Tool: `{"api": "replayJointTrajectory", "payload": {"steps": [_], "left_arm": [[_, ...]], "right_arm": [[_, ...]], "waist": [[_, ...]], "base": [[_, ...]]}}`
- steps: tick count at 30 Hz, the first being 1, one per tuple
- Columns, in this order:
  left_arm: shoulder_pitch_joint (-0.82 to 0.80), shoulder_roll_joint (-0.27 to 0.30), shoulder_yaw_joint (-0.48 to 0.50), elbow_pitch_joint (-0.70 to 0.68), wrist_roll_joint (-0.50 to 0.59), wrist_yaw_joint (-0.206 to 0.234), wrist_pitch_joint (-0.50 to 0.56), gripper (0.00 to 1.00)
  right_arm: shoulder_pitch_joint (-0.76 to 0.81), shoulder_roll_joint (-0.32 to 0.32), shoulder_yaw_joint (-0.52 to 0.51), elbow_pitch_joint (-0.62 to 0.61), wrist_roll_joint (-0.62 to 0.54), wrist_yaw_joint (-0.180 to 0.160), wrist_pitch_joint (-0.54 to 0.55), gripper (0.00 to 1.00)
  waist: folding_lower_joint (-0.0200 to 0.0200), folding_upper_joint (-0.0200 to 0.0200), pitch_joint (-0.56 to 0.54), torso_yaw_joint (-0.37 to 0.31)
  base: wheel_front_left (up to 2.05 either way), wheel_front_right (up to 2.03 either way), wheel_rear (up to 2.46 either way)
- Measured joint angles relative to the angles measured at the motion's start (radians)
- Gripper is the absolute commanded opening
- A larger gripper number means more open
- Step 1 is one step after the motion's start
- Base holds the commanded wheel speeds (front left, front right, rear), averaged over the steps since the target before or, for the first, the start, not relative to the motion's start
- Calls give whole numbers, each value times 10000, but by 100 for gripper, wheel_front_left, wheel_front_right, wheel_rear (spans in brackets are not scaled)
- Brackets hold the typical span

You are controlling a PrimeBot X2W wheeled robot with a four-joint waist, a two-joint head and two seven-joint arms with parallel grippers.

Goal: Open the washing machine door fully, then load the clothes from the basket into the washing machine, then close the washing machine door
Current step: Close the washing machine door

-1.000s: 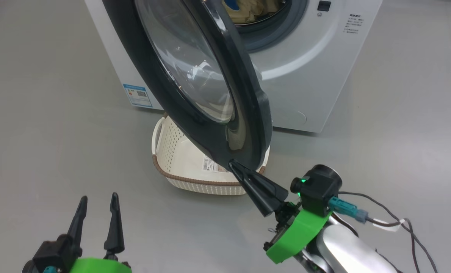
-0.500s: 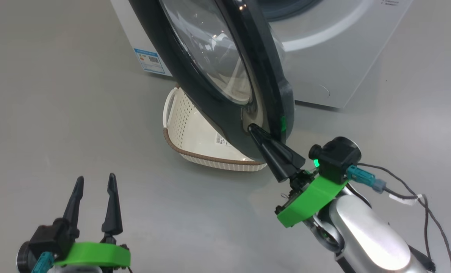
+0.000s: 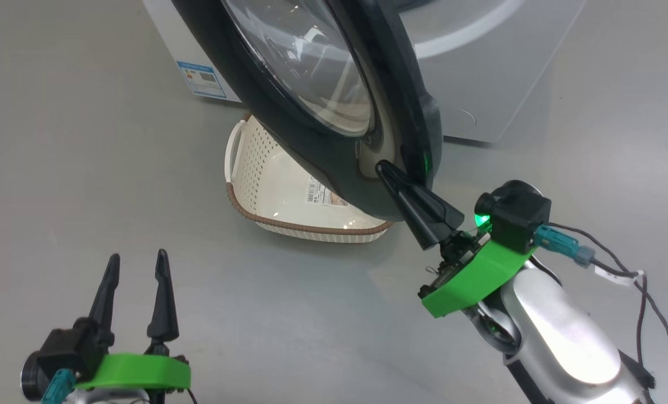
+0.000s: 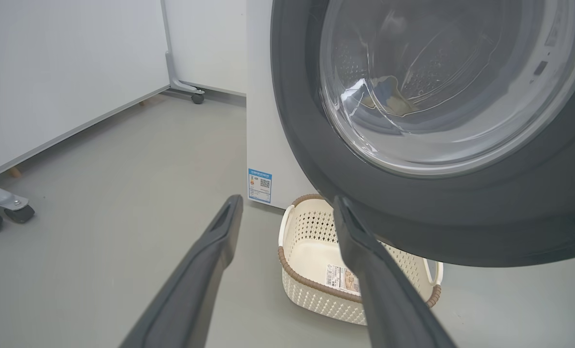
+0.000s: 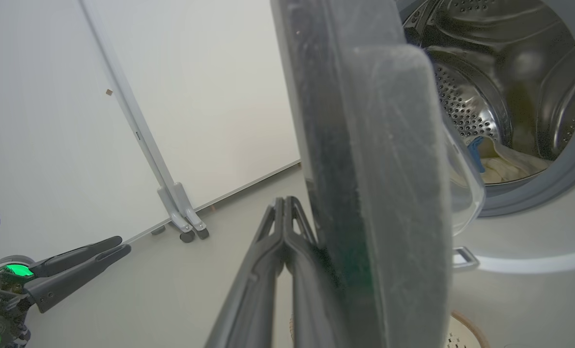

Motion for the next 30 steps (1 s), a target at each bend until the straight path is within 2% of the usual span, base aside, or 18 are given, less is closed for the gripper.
{"api": "replayJointTrajectory", "payload": {"steps": [15, 30], "left_arm": [[-285, -8, -184, -190, -46, 81, 0, 100], [-637, -13, -322, -397, -44, 84, 0, 100]], "right_arm": [[-888, -67, -671, -94, -4, 2, 0, 0], [-2106, -575, -1237, 23, -104, 2, -2, 0]], "waist": [[0, 0, 710, -153], [0, 0, 1452, -213]], "base": [[0, 0, 0], [0, 0, 0]]}}
